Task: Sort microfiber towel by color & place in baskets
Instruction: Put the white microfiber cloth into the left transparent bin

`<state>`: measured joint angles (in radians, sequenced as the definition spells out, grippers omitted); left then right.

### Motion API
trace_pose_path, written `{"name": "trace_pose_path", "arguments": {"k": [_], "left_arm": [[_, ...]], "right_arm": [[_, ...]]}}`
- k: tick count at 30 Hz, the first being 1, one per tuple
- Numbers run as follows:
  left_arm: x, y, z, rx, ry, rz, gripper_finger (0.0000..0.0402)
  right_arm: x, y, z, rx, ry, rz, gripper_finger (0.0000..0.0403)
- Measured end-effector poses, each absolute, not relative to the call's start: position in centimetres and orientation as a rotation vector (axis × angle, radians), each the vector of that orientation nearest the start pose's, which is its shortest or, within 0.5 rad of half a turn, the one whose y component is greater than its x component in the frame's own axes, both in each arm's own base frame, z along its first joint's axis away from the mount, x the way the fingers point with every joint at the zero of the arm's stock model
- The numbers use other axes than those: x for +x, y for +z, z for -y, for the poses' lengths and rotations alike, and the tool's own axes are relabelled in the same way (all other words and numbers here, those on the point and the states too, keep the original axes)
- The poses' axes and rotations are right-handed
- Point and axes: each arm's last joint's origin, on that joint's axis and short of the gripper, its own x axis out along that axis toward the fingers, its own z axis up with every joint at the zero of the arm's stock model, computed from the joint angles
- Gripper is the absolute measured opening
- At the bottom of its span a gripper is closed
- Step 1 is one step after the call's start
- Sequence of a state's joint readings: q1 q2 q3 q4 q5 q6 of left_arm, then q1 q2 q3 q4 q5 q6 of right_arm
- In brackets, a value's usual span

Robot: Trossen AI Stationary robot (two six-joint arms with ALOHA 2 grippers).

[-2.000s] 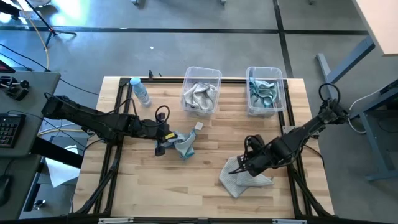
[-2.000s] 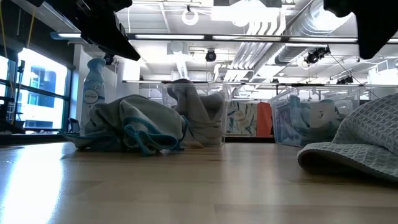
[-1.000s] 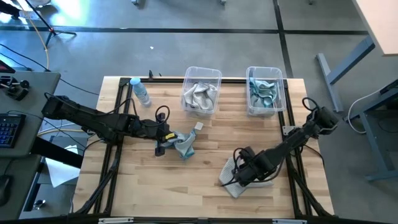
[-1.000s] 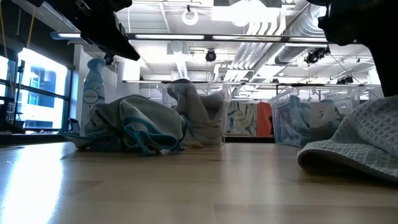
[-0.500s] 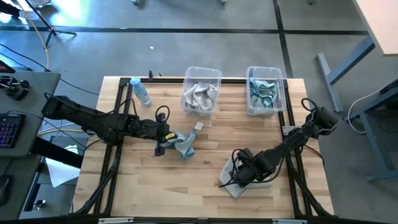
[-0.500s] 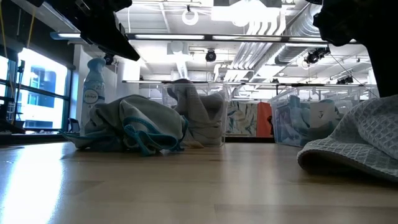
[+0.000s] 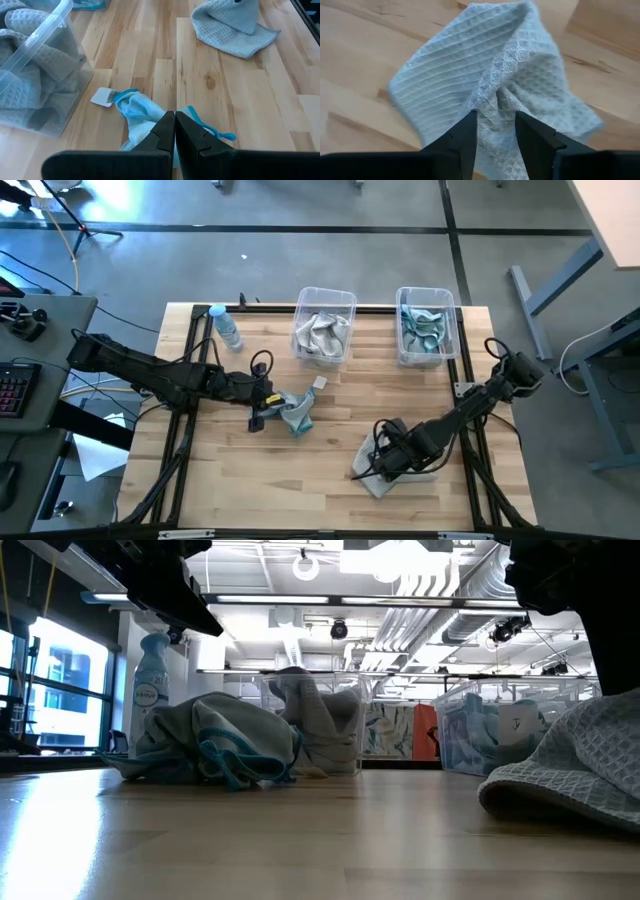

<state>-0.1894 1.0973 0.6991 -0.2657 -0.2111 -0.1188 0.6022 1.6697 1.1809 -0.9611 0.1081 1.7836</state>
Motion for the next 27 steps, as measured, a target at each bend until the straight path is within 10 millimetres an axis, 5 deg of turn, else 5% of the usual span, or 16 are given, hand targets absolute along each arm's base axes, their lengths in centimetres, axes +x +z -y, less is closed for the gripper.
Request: {"name": "trace_pose_path", "arguments": {"k": [17, 20, 24, 27], "left_arm": [[22.15, 23.95, 3.63, 0.04, 0.051, -0.649, 0.0], [22.15, 23.95, 3.63, 0.041, 0.05, -0.649, 0.0], [22.15, 23.96, 3.63, 0.041, 0.05, -0.648, 0.0], [22.15, 23.96, 3.64, 0.04, 0.048, -0.648, 0.0]], "right_arm": [[25.26, 20.84, -16.95, 0.96, -0.823, -1.203, 0.016], [25.32, 20.85, -16.99, 0.928, -0.785, -1.215, 0.0123], [25.61, 20.91, -17.18, 0.904, -0.719, -1.211, 0.0019], [25.82, 21.02, -17.09, 0.884, -0.724, -1.142, 0.002]]}}
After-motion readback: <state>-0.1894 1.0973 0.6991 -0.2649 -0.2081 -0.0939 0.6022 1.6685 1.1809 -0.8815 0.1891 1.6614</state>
